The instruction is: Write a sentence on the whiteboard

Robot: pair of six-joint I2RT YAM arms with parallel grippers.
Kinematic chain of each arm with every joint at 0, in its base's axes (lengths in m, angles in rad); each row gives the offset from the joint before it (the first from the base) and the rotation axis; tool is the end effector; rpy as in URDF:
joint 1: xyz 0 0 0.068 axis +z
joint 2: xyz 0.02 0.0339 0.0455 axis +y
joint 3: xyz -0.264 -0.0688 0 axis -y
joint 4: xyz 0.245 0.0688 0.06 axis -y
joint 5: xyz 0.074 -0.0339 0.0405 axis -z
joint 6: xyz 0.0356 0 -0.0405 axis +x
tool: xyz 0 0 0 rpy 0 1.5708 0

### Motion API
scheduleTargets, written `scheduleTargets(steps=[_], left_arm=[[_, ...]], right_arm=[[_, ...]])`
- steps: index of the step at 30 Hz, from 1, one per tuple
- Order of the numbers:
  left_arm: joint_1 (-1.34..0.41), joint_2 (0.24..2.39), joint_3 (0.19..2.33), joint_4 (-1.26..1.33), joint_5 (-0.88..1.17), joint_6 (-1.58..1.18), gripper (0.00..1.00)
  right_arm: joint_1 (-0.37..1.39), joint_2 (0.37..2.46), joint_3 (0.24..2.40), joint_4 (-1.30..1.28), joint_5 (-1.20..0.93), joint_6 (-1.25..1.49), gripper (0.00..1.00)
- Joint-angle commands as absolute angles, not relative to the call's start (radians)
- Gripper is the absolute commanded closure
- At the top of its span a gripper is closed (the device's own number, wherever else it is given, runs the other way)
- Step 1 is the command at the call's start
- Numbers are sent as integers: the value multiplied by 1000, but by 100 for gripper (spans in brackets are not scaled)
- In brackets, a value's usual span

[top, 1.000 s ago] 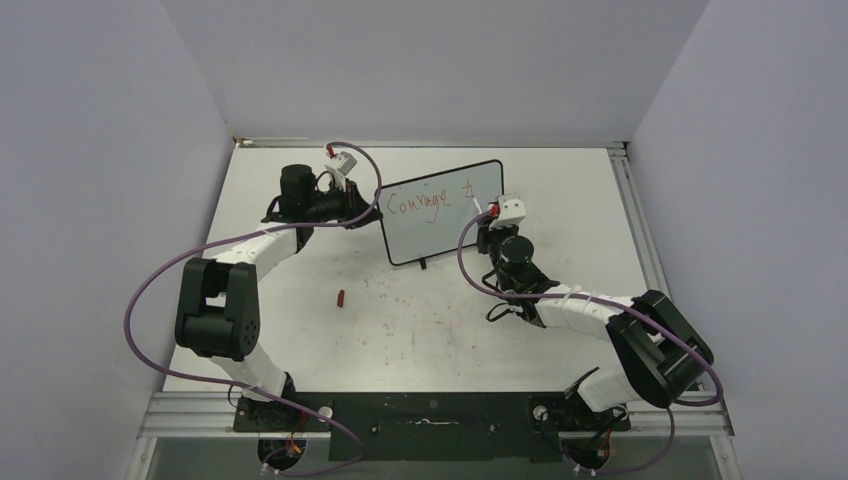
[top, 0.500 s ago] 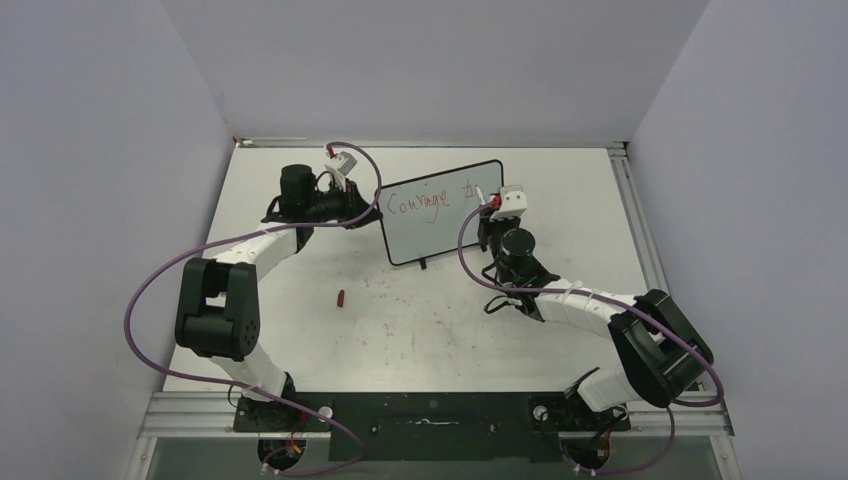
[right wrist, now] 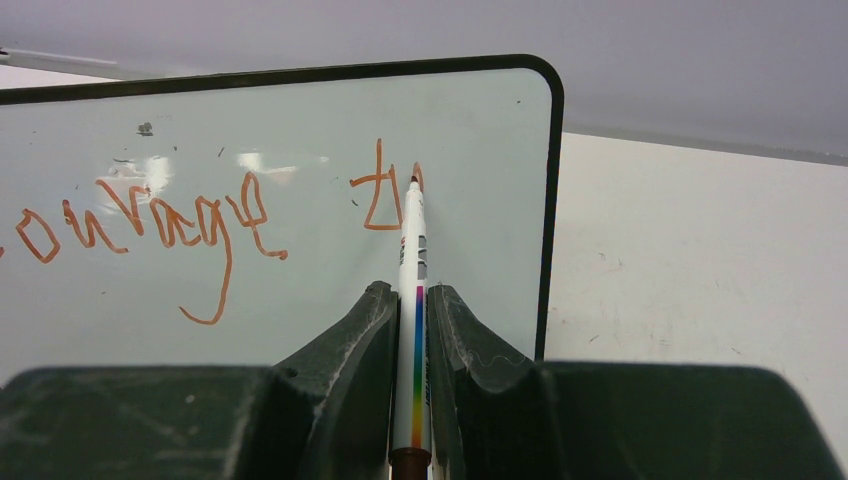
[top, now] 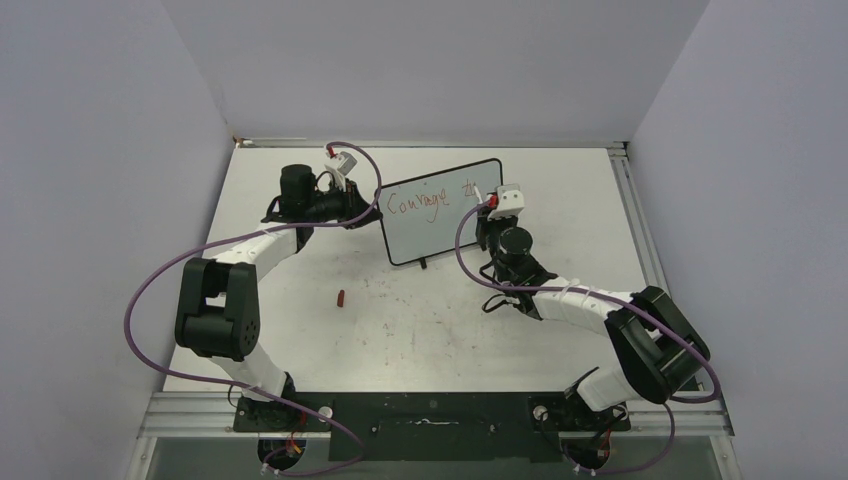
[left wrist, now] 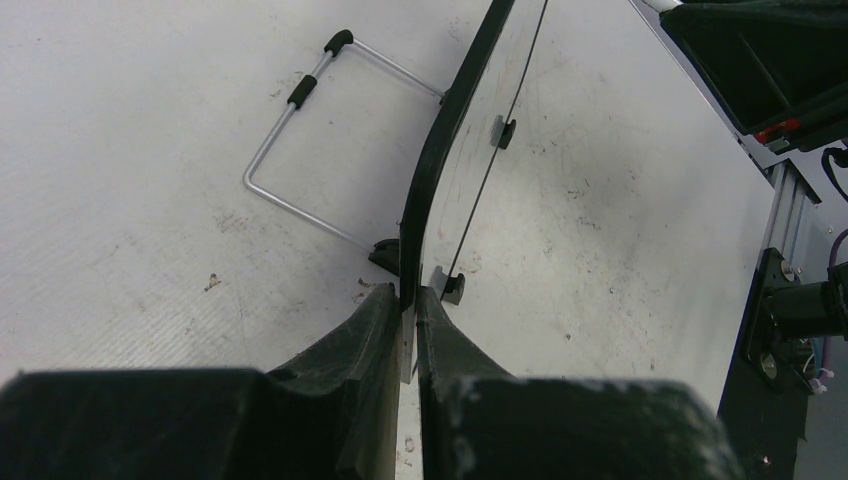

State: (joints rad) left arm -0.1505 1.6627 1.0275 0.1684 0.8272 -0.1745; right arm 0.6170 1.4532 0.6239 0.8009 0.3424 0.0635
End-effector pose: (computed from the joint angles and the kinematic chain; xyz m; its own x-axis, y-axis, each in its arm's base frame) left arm 0.3566 -0.0806 0.2352 -0.5686 -0.0326 -0.8219 0.6627 0.5738 -0.4813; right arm 0.2567 0.1674 0.2325 -0.0403 0.0447 -0.9982 -0.2693 0.9616 0.0539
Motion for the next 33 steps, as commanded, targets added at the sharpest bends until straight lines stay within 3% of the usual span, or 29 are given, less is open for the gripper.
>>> scheduleTargets(steps=[1,23,33], left_arm=[[-144,1620,1059,161,840,-167,100],[-143,1620,1059,161,842,-169,100],[-143,1615,1060,161,843,-172,100]], right_arm=[[627,1456,631,833,329,69,95],[655,1413,616,816,352,62,95],[790,1281,562,744,359,87,95]])
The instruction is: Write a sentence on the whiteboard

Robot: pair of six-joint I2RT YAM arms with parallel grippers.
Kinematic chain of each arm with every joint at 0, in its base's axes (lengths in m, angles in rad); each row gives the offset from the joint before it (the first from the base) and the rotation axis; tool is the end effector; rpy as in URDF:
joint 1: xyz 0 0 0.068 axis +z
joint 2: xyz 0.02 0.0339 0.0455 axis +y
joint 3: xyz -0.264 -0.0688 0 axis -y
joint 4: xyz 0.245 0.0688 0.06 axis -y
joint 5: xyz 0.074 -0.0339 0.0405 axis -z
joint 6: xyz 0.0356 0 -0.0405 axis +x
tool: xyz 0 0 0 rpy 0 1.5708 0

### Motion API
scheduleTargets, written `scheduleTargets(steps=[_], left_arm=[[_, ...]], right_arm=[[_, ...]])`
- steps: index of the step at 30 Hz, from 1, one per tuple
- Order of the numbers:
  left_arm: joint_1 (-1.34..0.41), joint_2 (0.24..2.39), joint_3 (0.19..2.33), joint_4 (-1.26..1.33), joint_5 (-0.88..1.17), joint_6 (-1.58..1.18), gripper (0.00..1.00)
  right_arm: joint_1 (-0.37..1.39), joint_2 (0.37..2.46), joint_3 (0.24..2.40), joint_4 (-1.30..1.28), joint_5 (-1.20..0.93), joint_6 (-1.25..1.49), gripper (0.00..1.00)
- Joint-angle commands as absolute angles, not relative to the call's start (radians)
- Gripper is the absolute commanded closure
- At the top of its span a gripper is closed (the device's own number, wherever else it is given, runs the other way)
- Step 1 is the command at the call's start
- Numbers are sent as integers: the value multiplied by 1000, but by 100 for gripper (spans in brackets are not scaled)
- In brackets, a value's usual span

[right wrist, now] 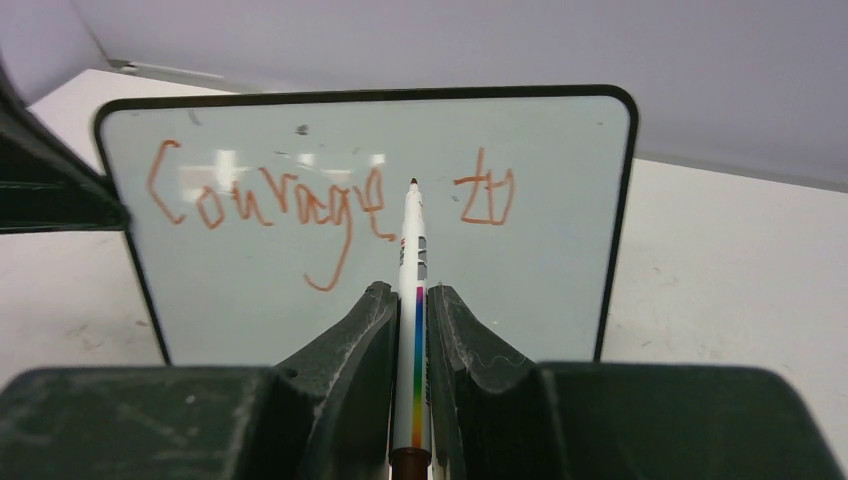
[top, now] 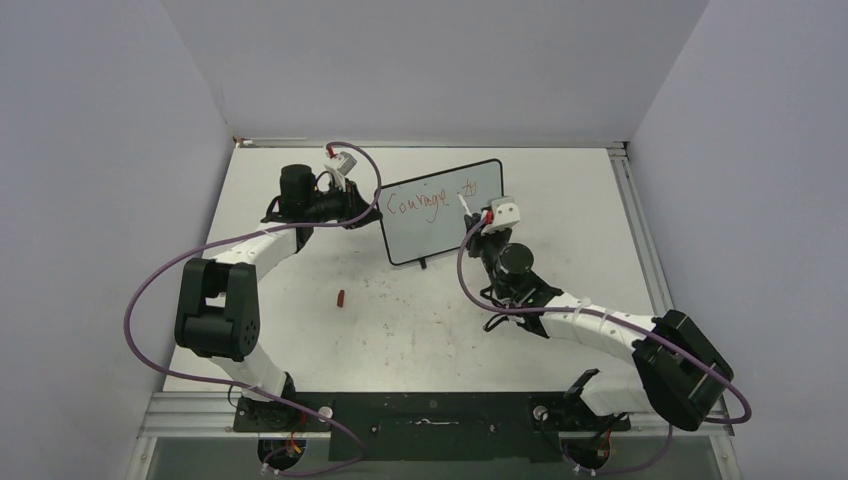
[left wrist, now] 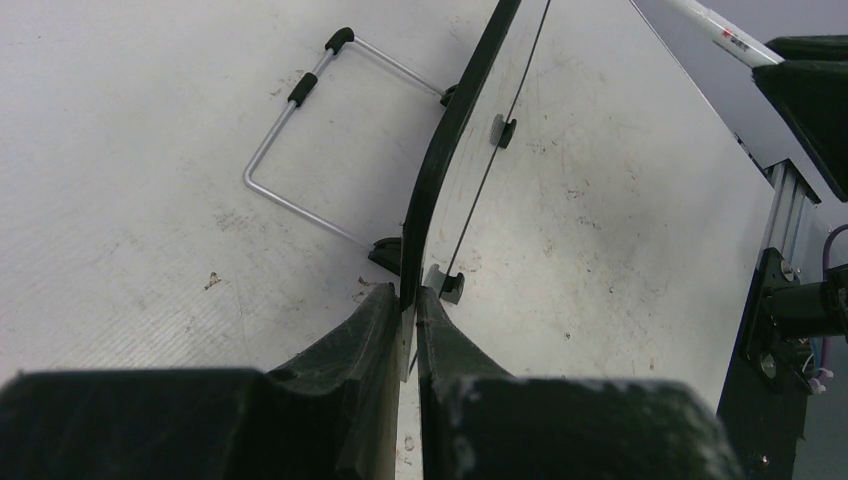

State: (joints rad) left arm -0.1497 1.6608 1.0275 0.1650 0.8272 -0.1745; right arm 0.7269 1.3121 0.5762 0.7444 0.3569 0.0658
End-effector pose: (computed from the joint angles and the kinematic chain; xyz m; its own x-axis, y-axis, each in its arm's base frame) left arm 0.3563 -0.0802 0.2355 -0.5698 -0.0329 -0.8211 0.6615 0.5744 -0.4821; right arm 0.2188 0.1779 0.2496 -0.0174 0.0669 -0.9976 -0.3613 0.9299 0.0687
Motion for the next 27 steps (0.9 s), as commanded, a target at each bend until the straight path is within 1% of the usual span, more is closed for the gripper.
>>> scheduleTargets(steps=[1,5,14,19,27], left_arm=[[-143,1614,1059,161,844,-172,100],[-143,1614,1060,164,847,-175,100],[-143,1611,1059,167,849,-176,100],[-143,1609,1059,169,851,-177,100],[-143,1606,1061,170,853,-178,100]], right_arm=[[805,1291,561,748,355,96,95],[856,1367,581,788,311,128,95],[976,1563,679,855,302,121,95],[995,1642,718,868,302,121,95],[997,1693,735,861,341,126,95]])
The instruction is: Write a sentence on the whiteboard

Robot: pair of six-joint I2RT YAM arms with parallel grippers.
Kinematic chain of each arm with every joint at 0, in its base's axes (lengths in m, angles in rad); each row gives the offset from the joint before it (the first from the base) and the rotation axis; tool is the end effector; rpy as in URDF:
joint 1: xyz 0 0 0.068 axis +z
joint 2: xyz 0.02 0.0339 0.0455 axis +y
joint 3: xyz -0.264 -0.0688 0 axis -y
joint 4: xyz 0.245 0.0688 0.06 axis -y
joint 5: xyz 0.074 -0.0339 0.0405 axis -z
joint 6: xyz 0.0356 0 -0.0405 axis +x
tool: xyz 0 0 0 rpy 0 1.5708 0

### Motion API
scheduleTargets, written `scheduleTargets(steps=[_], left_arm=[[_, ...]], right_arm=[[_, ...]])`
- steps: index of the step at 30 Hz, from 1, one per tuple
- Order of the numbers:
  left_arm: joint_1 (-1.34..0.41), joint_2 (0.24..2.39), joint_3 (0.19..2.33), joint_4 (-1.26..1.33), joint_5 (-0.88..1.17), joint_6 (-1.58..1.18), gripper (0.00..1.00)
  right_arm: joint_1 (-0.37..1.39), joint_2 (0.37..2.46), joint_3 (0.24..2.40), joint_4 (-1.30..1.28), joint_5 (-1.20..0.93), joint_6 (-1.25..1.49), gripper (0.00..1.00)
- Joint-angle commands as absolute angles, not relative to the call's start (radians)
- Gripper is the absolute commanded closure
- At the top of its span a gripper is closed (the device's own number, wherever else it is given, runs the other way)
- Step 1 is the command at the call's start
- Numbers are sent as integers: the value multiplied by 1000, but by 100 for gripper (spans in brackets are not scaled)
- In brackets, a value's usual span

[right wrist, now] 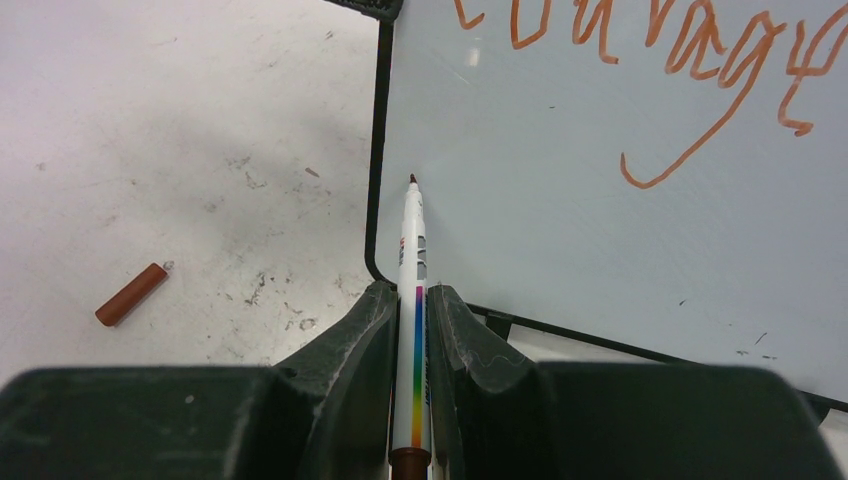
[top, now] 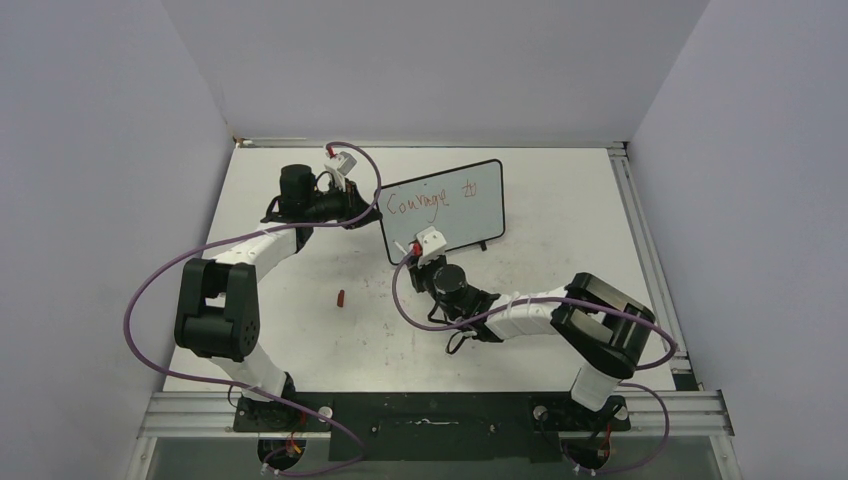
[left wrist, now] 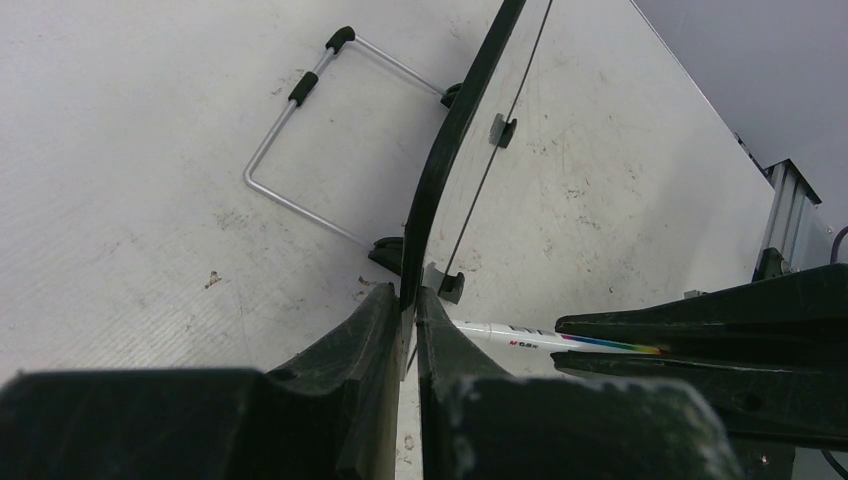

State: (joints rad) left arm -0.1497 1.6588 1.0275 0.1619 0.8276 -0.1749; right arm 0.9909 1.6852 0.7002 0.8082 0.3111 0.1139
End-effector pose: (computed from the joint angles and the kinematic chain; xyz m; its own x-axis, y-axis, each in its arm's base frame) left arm 0.3559 -0.0802 0.2359 -0.5710 -0.0329 -0.8203 0.6610 0.5742 -0.4832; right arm 0.1964 0.2799 0.1858 -0.1675 -0.0582 -0.9842 -0.6162 0.7854 0.0584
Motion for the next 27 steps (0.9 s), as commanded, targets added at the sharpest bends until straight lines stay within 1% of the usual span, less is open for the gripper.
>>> scheduleTargets(steps=[1,11,20,27], left_arm=[[-143,1606,1061,169,853,-178,100],[-143,1604,1061,170,854,-178,100],[-143,1603,1060,170,854,-178,100],[-142,1605,1061,170,854,-178,100]], right_arm=[[996,1695,734,859,352,127,95],[991,1667,696,851,441,126,95],[1005,1639,696,863,385,93,95],[1028,1634,719,876,398,58,95]])
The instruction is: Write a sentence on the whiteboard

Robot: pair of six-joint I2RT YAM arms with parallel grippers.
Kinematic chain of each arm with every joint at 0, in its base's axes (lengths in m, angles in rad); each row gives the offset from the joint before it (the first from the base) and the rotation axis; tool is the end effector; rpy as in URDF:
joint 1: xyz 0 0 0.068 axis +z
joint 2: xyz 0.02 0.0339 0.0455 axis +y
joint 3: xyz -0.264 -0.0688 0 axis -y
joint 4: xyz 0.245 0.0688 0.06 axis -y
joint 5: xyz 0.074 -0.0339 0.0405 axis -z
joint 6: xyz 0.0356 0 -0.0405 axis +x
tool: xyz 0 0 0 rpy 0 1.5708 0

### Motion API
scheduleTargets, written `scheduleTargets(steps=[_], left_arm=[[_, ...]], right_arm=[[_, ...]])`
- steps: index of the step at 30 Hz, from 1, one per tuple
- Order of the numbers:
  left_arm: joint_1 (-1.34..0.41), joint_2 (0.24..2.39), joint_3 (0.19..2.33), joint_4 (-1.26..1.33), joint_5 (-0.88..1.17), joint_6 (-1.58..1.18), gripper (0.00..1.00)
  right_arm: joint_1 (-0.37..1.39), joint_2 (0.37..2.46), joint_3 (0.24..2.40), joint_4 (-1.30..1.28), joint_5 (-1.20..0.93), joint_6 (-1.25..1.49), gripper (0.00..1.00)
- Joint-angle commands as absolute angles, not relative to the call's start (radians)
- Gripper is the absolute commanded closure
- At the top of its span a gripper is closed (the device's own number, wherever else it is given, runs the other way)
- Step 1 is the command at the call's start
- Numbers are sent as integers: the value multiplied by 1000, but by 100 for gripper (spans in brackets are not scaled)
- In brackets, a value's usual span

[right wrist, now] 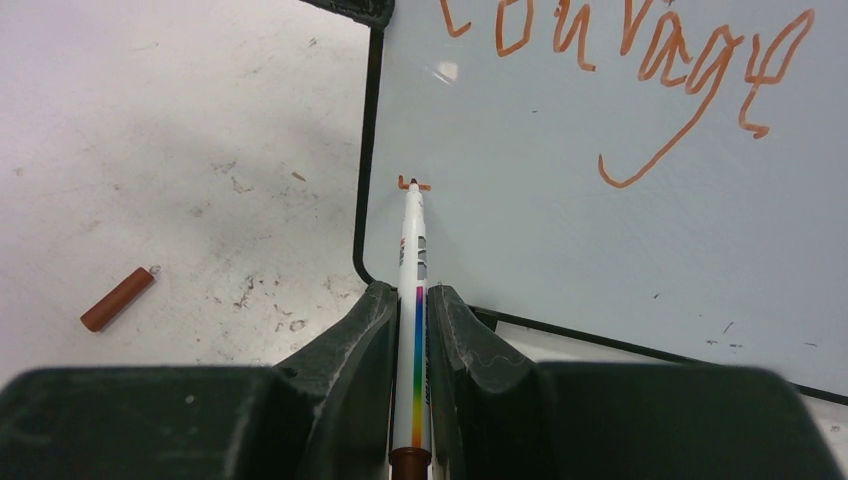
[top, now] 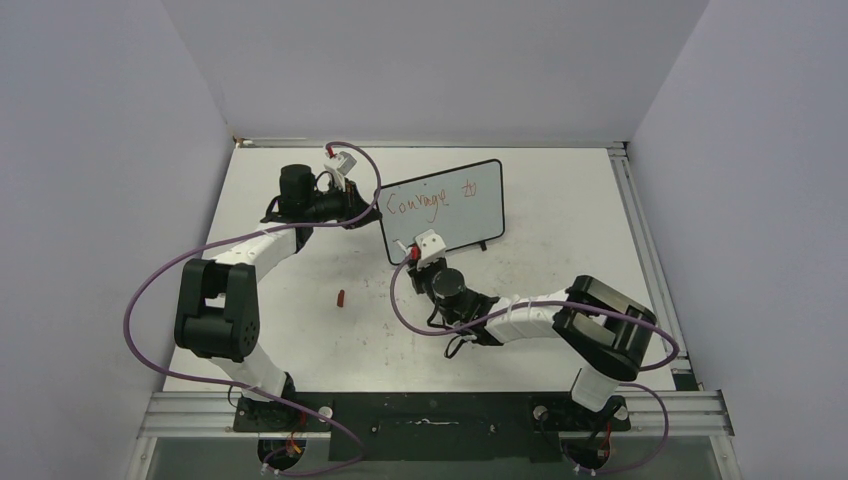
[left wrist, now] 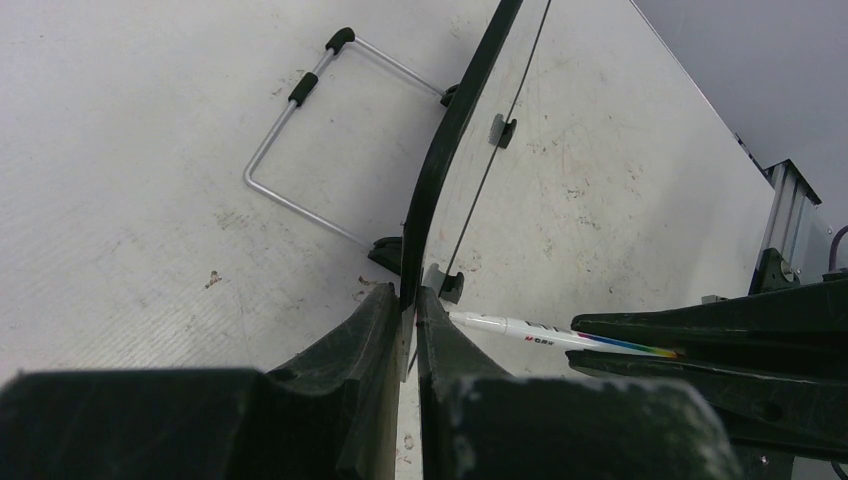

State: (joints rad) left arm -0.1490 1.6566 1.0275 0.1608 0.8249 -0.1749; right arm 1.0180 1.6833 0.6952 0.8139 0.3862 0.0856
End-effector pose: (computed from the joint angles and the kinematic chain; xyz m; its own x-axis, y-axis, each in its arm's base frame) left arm 0.3557 -0.0798 0.2366 -0.5699 -0.0339 -0.8210 0.6598 0.5767 -0.4817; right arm 0.1899 0.2822 0.1857 -0.1414 -0.0784 -0.9868 -0.5836 0.8118 0.0192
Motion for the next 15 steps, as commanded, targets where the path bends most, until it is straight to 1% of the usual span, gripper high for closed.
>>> scheduleTargets(steps=[1,15], left_arm=[[-142,1605,1061,171,854,-178,100],[-143,1608,1061,170,856,-177,100]], right_arm=[[1027,1638,725,879,399,53,95],[1013,1709,765,864,421,44,95]])
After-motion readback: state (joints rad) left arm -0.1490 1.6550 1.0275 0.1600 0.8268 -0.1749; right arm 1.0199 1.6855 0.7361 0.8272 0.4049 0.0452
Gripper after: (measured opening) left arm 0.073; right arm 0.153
